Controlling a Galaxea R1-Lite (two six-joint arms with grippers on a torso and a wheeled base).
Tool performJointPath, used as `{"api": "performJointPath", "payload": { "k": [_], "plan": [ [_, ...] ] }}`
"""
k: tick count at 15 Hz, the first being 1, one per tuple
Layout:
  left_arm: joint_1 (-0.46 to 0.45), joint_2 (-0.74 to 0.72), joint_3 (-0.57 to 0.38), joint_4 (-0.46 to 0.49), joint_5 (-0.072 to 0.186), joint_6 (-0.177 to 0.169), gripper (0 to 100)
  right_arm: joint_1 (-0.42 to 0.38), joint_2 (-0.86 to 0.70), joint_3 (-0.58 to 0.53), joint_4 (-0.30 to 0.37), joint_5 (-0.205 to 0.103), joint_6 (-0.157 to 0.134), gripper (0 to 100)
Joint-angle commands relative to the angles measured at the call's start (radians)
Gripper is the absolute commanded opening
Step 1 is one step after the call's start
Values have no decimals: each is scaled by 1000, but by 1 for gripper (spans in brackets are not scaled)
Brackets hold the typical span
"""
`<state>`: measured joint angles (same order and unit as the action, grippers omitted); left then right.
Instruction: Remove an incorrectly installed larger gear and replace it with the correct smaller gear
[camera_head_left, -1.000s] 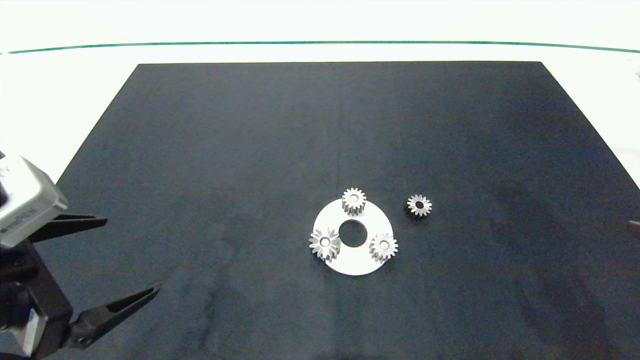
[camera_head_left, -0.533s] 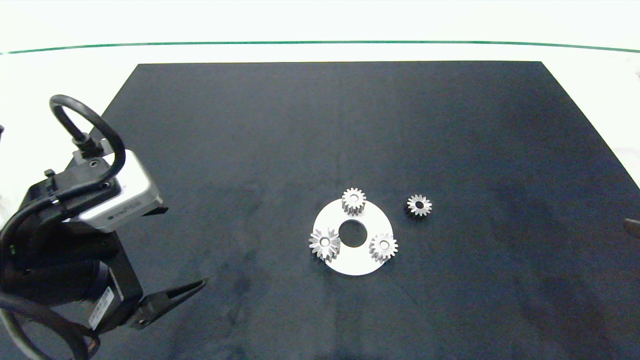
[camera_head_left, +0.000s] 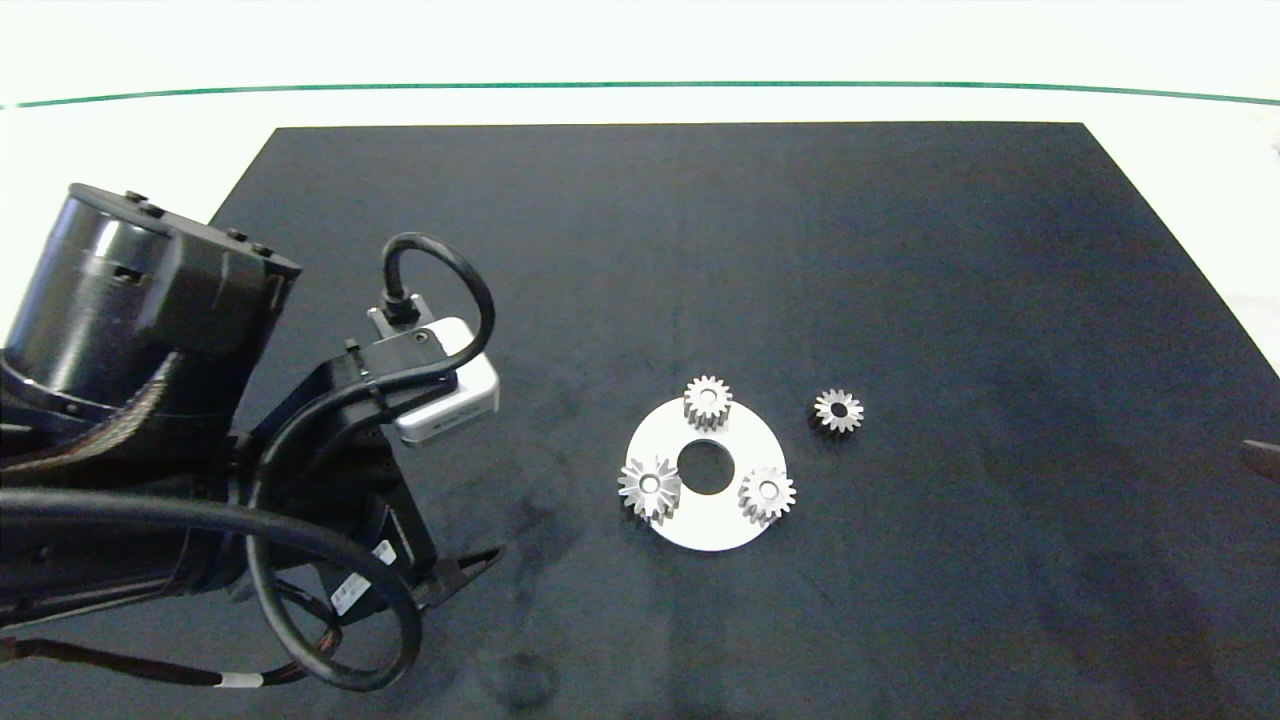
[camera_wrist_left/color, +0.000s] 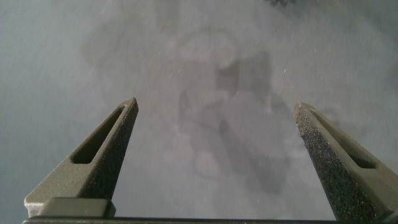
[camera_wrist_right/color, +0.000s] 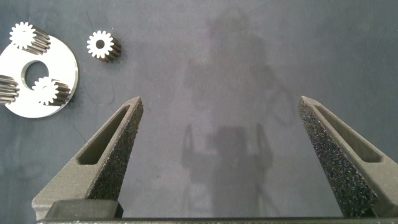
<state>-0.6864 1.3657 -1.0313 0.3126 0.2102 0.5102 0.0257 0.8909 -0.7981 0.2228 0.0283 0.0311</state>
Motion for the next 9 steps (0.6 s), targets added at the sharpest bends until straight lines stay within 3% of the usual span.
{"api": "performJointPath", "payload": {
  "k": [1, 6, 9],
  "plan": [
    [-62, 108, -75, 2, 31, 1, 100, 0, -3, 0, 1, -1, 0, 100],
    [-114, 225, -150, 2, 34, -2, 100, 0, -4, 5, 1, -5, 0, 100],
    [-136, 279, -173, -7, 60, -6, 100, 0, -4, 5, 1, -7, 0, 100]
  ]
}}
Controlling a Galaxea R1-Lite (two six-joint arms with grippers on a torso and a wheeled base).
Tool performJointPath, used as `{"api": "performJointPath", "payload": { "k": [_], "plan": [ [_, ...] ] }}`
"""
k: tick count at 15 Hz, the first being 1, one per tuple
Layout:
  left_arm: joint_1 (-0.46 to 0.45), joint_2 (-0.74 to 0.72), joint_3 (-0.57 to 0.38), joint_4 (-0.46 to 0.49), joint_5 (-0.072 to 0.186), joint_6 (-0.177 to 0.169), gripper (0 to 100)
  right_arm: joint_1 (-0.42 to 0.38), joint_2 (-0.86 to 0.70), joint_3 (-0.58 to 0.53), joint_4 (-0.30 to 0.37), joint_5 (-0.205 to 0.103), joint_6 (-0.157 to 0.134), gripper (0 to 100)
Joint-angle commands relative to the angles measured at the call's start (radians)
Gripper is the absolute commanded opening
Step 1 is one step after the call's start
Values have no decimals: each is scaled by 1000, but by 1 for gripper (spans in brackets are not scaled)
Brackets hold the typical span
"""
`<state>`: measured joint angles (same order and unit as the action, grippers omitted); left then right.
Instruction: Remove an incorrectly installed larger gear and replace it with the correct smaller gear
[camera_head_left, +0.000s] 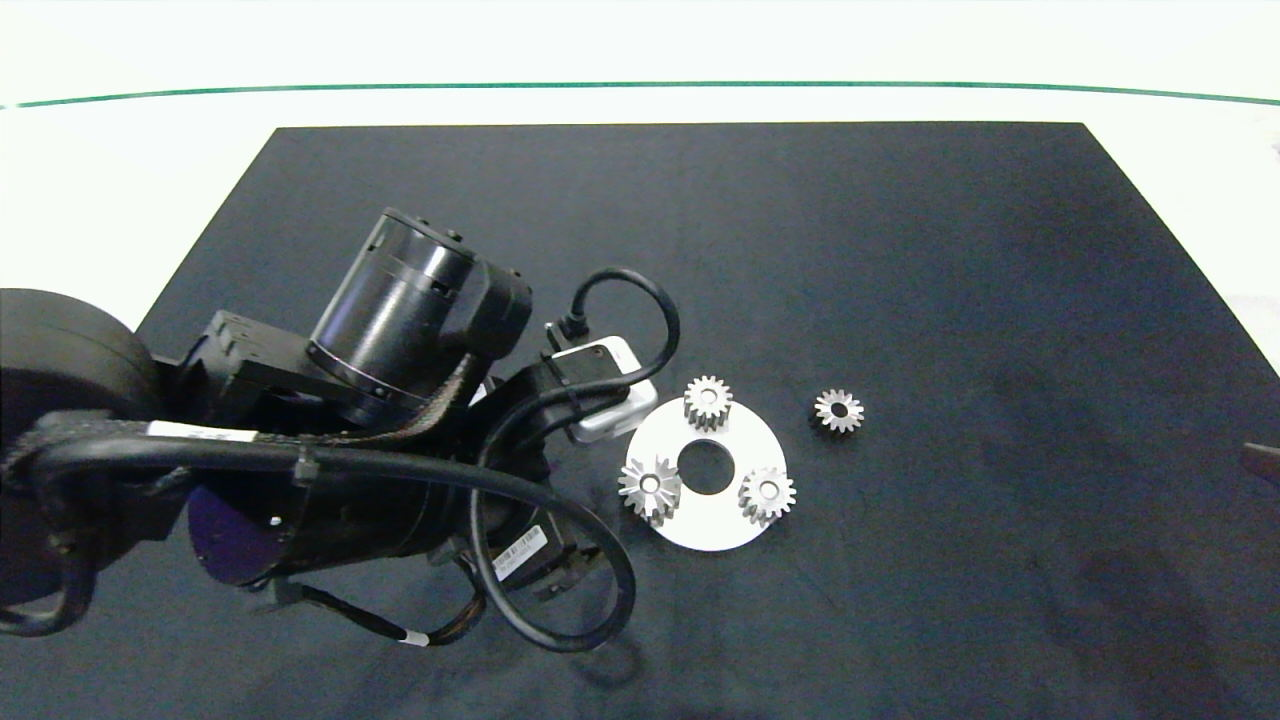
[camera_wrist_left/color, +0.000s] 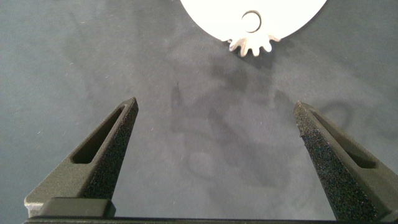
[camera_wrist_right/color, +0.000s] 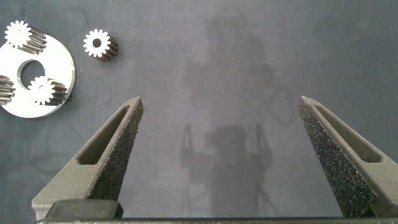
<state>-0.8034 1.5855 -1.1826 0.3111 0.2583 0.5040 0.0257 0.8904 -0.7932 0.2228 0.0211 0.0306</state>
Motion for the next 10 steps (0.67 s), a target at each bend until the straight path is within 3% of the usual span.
{"api": "performJointPath", "payload": {
  "k": [1, 3, 5, 10],
  "plan": [
    [-20, 76, -28, -21, 13, 1, 100, 0, -2, 0, 1, 0, 0, 100],
    [-30, 102, -43, -36, 16, 1, 100, 0, -2, 5, 1, 0, 0, 100],
    [-40, 120, -57, -36, 36, 1, 100, 0, -2, 8, 1, 0, 0, 100],
    [-46, 175, -91, -36, 39, -9, 100, 0, 2, 8, 1, 0, 0, 100]
  ]
}}
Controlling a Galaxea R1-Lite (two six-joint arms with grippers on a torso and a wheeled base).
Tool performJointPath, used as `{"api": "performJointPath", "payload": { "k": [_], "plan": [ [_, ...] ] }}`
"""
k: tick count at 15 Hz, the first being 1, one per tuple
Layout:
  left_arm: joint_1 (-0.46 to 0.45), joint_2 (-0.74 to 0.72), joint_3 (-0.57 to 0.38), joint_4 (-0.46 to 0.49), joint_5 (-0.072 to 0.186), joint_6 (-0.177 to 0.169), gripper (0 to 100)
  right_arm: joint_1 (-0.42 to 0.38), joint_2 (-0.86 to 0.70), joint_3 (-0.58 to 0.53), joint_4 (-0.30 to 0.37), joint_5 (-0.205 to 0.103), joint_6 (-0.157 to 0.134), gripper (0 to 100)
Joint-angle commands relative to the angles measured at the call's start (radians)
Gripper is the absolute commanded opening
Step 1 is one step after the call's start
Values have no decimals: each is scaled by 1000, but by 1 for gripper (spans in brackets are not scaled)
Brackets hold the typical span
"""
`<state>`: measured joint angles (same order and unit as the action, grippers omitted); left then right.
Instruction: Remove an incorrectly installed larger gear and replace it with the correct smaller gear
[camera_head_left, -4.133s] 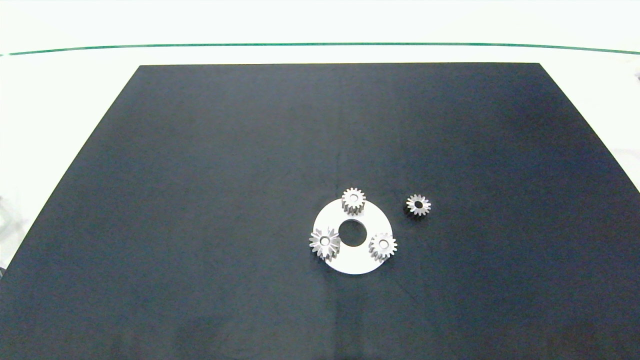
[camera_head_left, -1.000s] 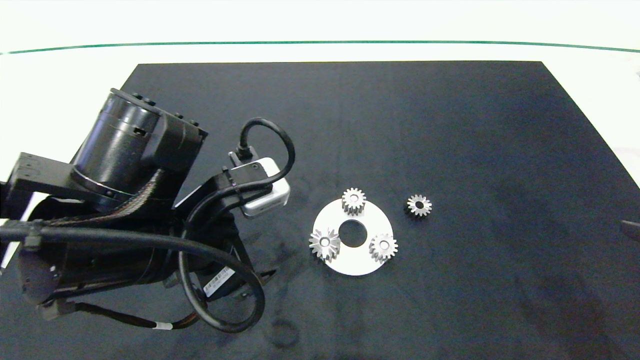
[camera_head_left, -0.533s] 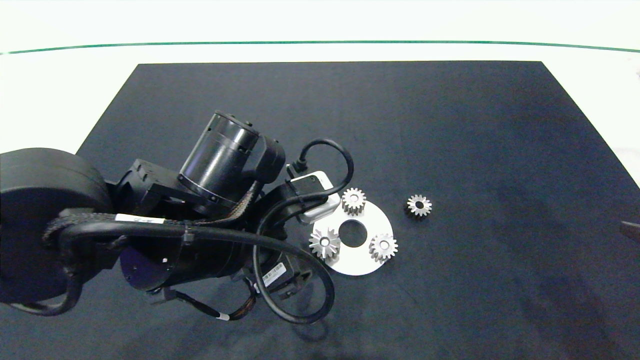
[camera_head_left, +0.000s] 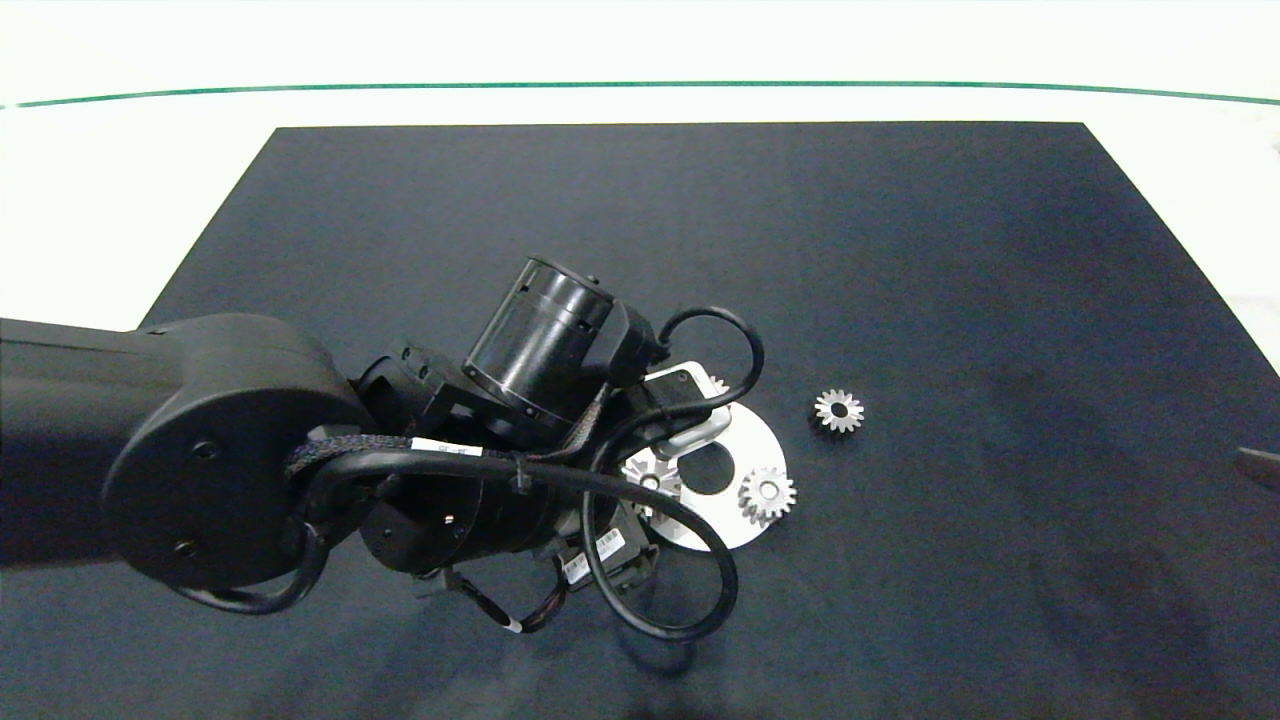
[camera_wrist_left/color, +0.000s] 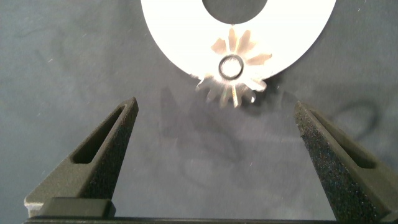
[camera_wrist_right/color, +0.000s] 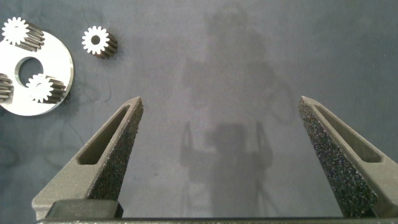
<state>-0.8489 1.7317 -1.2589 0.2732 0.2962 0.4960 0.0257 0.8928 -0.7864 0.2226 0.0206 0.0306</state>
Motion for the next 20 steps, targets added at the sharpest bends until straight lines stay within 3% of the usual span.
{"api": "performJointPath", "payload": {
  "k": [1, 11, 16, 20],
  "plan": [
    [-1, 39, -20, 1, 3, -2, 100, 0, 0, 1, 1, 1, 0, 100],
    [-15, 129, -96, 8, 3, -25, 100, 0, 0, 15, 0, 5, 0, 100],
    [-5, 131, -183, 123, 3, -31, 100, 0, -2, 16, 0, 5, 0, 100],
    [-9, 154, -206, 124, 3, -40, 98, -4, -3, 16, 0, 5, 0, 100]
  ]
}}
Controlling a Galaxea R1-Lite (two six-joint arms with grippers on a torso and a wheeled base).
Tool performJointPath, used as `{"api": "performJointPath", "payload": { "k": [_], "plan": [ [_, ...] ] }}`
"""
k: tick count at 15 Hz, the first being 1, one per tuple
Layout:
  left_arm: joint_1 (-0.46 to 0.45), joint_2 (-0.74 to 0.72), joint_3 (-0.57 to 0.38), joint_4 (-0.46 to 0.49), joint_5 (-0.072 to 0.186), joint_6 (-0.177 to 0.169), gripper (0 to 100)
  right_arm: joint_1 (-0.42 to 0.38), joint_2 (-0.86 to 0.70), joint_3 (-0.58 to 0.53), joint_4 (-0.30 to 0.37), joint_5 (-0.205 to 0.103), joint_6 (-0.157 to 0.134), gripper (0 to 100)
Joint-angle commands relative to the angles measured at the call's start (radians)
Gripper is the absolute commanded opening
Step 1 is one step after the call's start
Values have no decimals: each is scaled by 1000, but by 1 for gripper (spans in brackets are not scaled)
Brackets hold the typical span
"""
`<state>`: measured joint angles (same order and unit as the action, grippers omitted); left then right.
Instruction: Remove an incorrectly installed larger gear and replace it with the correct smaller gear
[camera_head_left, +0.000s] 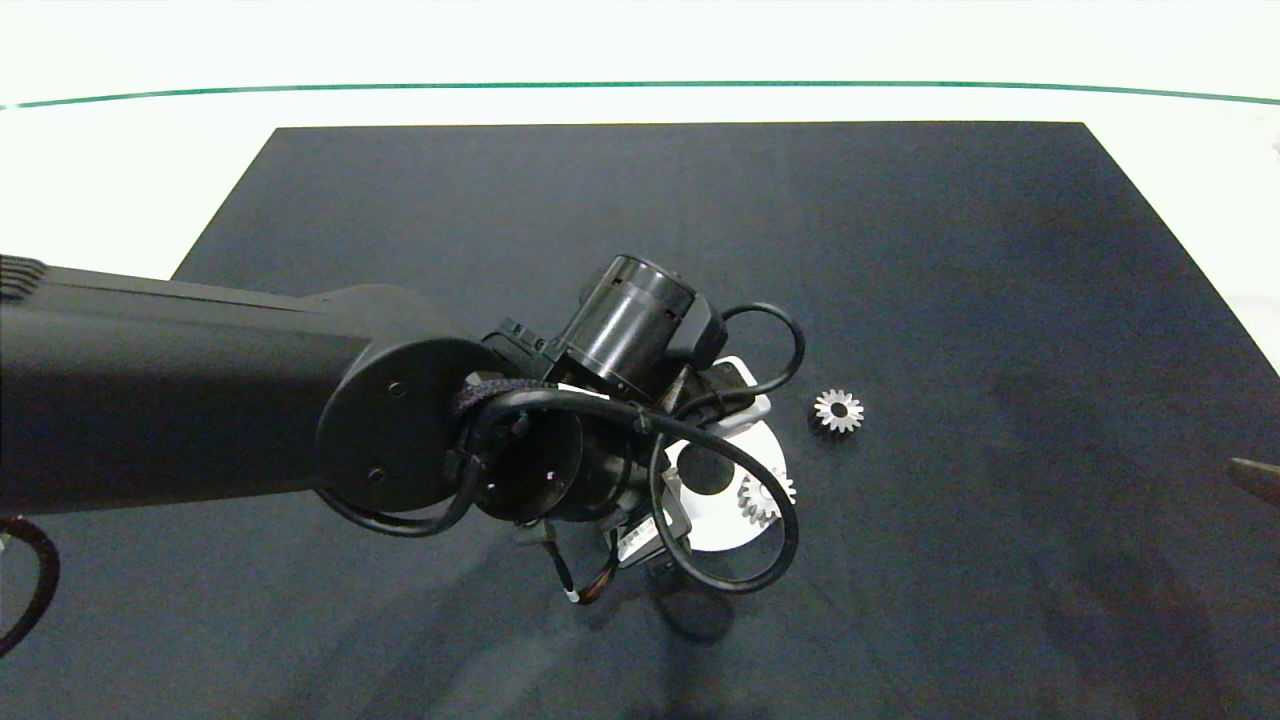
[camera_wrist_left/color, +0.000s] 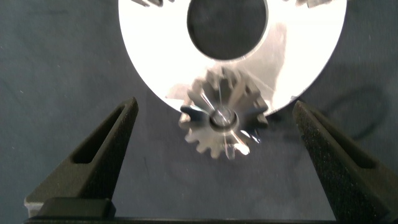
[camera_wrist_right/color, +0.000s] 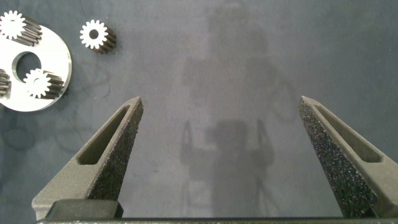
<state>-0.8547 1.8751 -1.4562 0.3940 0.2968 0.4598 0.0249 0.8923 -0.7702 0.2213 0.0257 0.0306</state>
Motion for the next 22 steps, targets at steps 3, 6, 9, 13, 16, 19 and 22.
{"api": "performJointPath", "payload": {
  "k": [3, 6, 9, 13, 16, 19, 22],
  "plan": [
    [-3, 25, -10, 2, 2, -7, 92, -13, -3, 0, 1, 2, 0, 100],
    [0, 30, -9, 2, 2, -9, 86, -13, -1, 0, 1, 2, 0, 100],
    [2, 35, -12, 2, 2, -9, 80, -13, -3, -1, 1, 3, 0, 100],
    [3, 35, -13, 2, 2, -9, 71, -13, -3, 0, 1, 3, 0, 100],
    [3, 35, -13, 11, 2, -9, 65, -13, -3, 0, 1, 3, 2, 100],
    [2, 32, -16, 29, 2, -9, 59, -13, -3, 2, 1, 5, 2, 100],
    [-1, 33, -15, 31, 2, -15, 53, -13, -3, 2, 1, 5, 2, 100]
  ]
}}
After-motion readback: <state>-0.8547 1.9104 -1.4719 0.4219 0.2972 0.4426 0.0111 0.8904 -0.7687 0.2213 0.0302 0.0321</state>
